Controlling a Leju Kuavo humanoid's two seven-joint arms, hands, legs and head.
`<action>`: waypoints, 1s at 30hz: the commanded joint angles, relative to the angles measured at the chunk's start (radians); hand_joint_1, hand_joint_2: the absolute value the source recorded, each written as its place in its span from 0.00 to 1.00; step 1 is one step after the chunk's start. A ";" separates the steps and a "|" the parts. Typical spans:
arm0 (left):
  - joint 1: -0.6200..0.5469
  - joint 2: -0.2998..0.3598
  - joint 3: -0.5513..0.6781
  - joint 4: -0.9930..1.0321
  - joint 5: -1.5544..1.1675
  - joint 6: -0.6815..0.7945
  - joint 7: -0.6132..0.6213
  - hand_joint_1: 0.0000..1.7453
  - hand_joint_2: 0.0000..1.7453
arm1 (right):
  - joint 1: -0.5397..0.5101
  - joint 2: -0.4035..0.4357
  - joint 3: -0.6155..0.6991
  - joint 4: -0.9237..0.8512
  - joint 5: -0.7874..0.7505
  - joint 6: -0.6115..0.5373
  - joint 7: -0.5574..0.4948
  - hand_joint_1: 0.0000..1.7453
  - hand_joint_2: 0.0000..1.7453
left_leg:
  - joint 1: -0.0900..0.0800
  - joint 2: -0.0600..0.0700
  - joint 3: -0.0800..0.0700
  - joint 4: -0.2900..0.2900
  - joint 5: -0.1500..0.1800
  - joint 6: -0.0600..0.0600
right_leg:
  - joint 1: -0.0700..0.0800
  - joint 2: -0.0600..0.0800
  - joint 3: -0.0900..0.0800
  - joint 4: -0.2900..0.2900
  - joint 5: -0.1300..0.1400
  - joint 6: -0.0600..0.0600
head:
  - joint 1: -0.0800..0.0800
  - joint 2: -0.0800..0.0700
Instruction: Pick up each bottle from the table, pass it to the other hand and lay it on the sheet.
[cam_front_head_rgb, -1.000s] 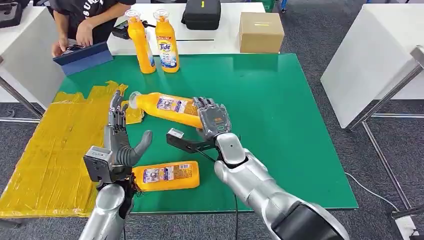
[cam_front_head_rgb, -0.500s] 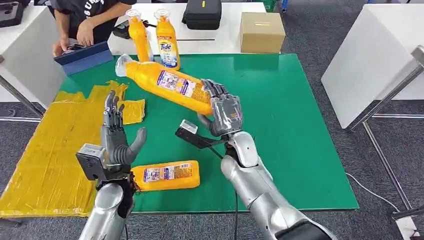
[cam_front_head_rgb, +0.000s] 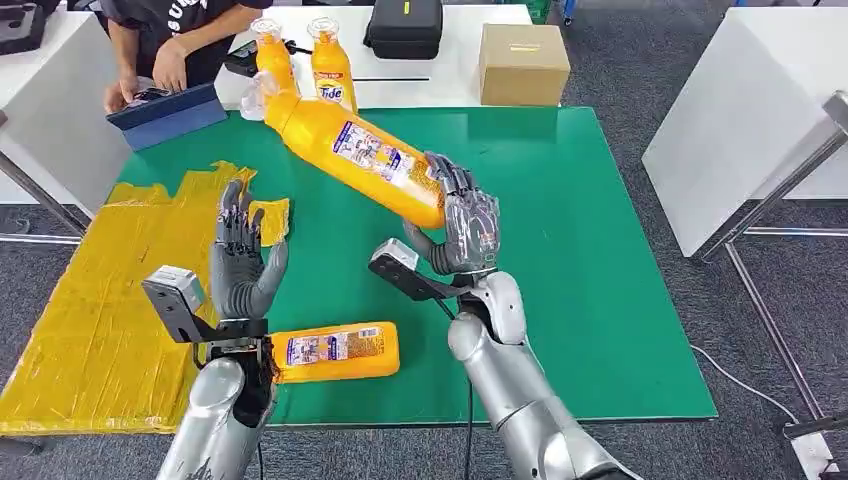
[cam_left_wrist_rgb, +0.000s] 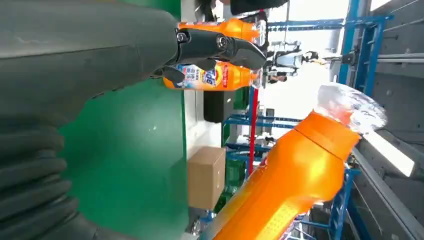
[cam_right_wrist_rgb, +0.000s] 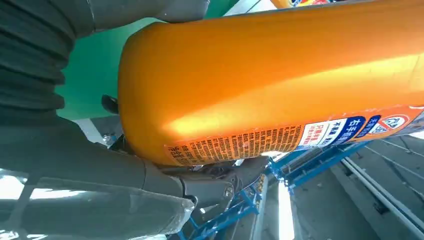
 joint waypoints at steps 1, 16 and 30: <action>-0.066 0.007 0.030 0.149 0.200 -0.118 0.072 0.00 1.00 | -0.016 -0.041 0.068 -0.008 -0.104 -0.012 -0.061 1.00 1.00 | -0.001 -0.001 0.004 0.000 -0.002 -0.002 | 0.000 -0.002 0.004 0.000 -0.002 0.000 | 0.000 0.000; -0.117 0.013 0.060 0.255 0.401 -0.190 0.121 0.00 1.00 | -0.027 0.000 0.110 0.088 -0.104 -0.012 -0.135 1.00 1.00 | 0.000 0.000 0.003 -0.001 -0.001 -0.001 | 0.000 -0.001 0.003 -0.001 -0.001 0.000 | 0.000 0.000; -0.138 0.031 0.045 0.278 0.430 -0.192 0.087 0.00 1.00 | -0.096 0.000 0.280 0.290 -0.187 -0.012 -0.073 1.00 1.00 | 0.000 0.001 0.003 -0.001 -0.002 -0.002 | 0.000 0.000 0.004 0.000 -0.002 -0.001 | 0.000 0.000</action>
